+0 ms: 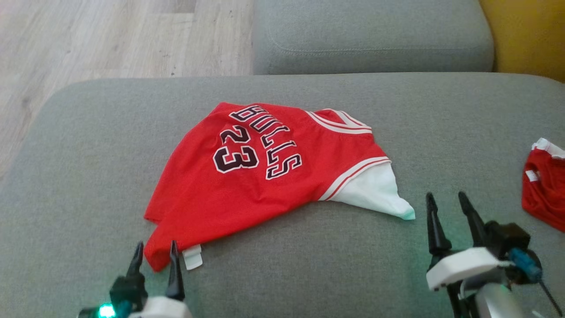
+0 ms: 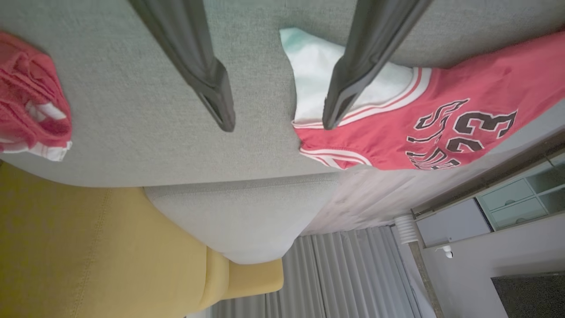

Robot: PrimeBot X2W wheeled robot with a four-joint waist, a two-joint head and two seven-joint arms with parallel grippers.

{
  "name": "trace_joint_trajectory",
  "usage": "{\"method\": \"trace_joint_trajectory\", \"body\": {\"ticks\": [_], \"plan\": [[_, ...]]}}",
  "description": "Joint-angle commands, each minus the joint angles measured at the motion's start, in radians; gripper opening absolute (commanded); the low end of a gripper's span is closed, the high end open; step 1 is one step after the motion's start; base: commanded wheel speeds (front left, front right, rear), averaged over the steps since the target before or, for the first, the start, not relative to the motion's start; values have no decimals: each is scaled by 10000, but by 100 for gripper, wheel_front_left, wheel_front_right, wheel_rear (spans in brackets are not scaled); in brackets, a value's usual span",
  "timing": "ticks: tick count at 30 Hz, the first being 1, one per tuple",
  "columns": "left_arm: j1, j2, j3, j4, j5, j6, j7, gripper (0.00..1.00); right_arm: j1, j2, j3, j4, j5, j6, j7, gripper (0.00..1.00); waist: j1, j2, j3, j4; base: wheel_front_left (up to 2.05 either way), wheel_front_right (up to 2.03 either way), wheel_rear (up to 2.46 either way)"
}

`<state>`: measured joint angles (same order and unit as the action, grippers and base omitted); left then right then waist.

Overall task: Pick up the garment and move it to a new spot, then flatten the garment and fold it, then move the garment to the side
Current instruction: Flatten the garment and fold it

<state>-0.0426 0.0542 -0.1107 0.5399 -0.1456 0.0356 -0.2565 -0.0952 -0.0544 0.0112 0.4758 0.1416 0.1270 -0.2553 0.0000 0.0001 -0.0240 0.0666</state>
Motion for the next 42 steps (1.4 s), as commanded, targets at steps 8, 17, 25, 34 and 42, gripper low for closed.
{"method": "trace_joint_trajectory", "body": {"ticks": [8,17,25,34,42], "plan": [[321,-1,373,-131,-10,-24,-53,100,137,39,486,-166,268,37,-65,100,0,-1,-135,-54,0,0,0],[241,-33,560,187,-448,-204,-53,100,77,40,572,-136,223,37,-65,100,0,-1,61,-46,0,0,0],[-197,-37,298,441,-1556,-293,-53,100,-129,40,688,-150,83,37,-65,100,0,-1,662,-97,0,0,0],[-625,-38,-47,719,-2394,-580,-53,100,-365,41,721,-182,-24,37,-65,100,0,-1,1207,-219,0,0,0],[-846,-39,19,642,-2561,-538,-53,0,-521,41,745,-86,-9,37,-65,100,0,-1,1496,-192,0,0,0]]}}
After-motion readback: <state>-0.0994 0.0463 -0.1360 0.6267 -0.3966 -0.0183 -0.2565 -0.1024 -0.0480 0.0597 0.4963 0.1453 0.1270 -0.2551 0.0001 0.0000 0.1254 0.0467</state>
